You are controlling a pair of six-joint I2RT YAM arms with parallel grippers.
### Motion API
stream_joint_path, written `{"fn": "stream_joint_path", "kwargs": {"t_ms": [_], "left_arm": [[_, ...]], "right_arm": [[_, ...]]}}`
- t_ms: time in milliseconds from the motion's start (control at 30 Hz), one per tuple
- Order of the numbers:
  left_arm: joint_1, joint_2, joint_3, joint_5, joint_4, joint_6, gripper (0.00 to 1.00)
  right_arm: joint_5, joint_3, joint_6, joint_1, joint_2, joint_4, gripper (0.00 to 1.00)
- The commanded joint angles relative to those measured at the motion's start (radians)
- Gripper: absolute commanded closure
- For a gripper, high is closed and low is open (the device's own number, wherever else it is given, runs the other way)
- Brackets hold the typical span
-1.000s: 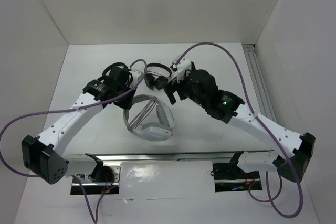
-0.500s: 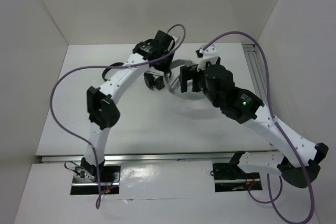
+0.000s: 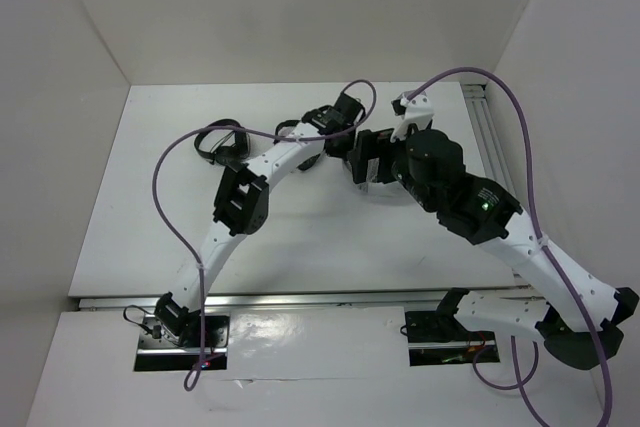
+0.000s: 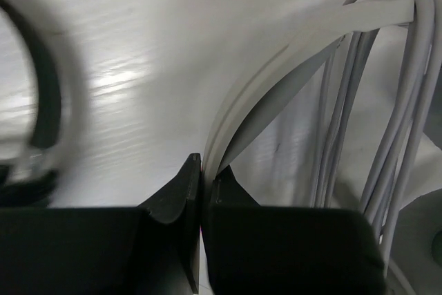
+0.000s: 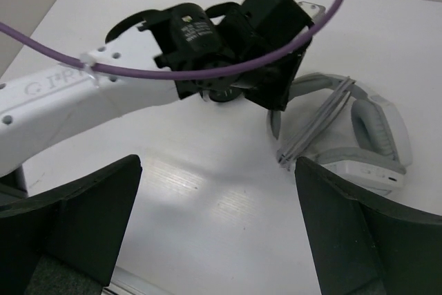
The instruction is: Wrap the headphones
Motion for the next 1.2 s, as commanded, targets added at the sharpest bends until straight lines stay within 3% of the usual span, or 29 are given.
{"fn": "stream_joint_path", "kwargs": {"t_ms": [0, 400, 733, 833, 933, 967, 1000, 1033, 1067, 1100, 1167], "left_arm": [[-0.035, 0.014, 0.081, 0.036, 0.156, -0.123, 1.0], [-0.045, 0.059, -0.003, -0.208, 0.226, -0.356, 1.0], [-0.026, 0.129, 0.044, -0.155, 0.274, -0.459, 0.99], [-0.026, 0.116, 0.022, -0.129, 0.288, -0.445, 0.7], [-0.026, 0.083, -0.029, -0.128, 0.308, -0.445, 0.53], [-0.026, 0.073, -0.041, -0.119, 0.308, -0.445, 0.51], [-0.026, 0.063, -0.055, -0.119, 0.323, -0.445, 0.38], [-0.026, 0.043, -0.074, -0.119, 0.323, -0.445, 0.18], [-0.026, 0.032, -0.084, -0.11, 0.334, -0.445, 0.12], [-0.026, 0.021, -0.084, -0.11, 0.334, -0.433, 0.0], [-0.035, -0.009, -0.139, -0.11, 0.358, -0.433, 0.0]], "right_arm": [[-0.017, -0.02, 0.017, -0.005, -0.026, -0.035, 0.0], [-0.097, -0.136, 0.061, -0.005, -0.118, -0.015, 0.0], [-0.163, -0.17, 0.081, -0.005, -0.172, -0.015, 0.0], [-0.174, -0.179, 0.081, -0.005, -0.172, -0.015, 0.0], [-0.185, -0.179, 0.072, -0.005, -0.172, -0.015, 0.0], [-0.195, -0.179, 0.072, -0.005, -0.172, -0.015, 0.0], [-0.195, -0.179, 0.072, -0.005, -0.181, -0.015, 0.0], [-0.195, -0.179, 0.072, -0.005, -0.181, -0.015, 0.0], [-0.195, -0.179, 0.072, -0.005, -0.181, -0.015, 0.0], [-0.195, -0.179, 0.072, -0.005, -0.181, -0.015, 0.0], [-0.205, -0.179, 0.072, -0.005, -0.19, -0.015, 0.0]]}}
